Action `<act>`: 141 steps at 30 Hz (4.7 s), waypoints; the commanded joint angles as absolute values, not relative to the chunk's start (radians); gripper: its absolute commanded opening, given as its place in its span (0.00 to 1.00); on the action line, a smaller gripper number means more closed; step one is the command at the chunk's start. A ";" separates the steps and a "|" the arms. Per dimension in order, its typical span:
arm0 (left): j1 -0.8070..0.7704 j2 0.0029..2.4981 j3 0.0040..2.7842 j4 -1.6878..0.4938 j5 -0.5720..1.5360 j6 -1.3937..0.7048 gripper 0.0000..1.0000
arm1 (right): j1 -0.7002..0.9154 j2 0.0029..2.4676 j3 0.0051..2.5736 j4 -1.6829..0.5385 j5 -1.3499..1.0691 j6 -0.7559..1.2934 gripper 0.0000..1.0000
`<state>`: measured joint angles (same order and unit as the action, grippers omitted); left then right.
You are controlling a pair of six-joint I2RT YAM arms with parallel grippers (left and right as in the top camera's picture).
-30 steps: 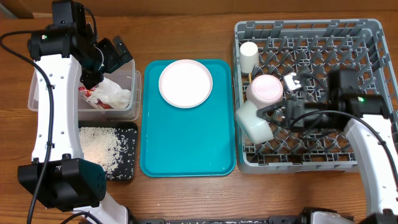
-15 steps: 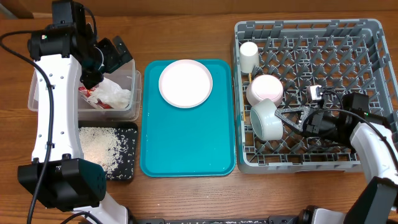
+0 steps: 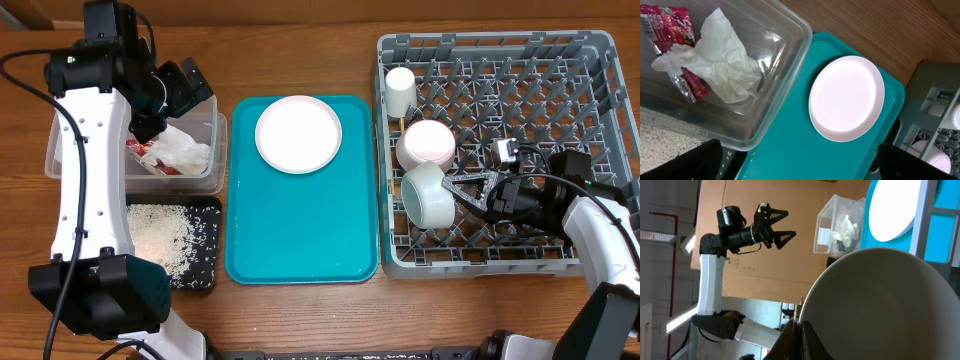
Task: Sort waste into correct bins and load items into the dishwasher
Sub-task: 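Carry the pale green bowl into the rack and lower it with right gripper, then set the pale green bowl down in the rack and open right gripper, then move right gripper from the rack to the white plate on the teal tray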
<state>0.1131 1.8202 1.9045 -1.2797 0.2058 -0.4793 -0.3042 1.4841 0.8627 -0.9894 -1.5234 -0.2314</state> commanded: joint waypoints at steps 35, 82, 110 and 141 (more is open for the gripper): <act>0.111 1.821 1.919 -1.280 0.202 -0.471 1.00 | -0.272 1.485 0.858 -0.974 -1.568 0.026 0.04; 0.111 1.821 1.919 -1.280 0.202 -0.471 1.00 | -0.356 1.485 0.781 -0.639 -1.324 0.068 0.28; 0.111 1.821 1.919 -1.280 0.202 -0.471 1.00 | -0.037 1.485 1.445 -0.928 -0.337 0.153 0.31; 0.111 1.821 1.919 -1.280 0.202 -0.471 1.00 | 0.553 1.868 1.480 -0.596 0.038 0.126 0.36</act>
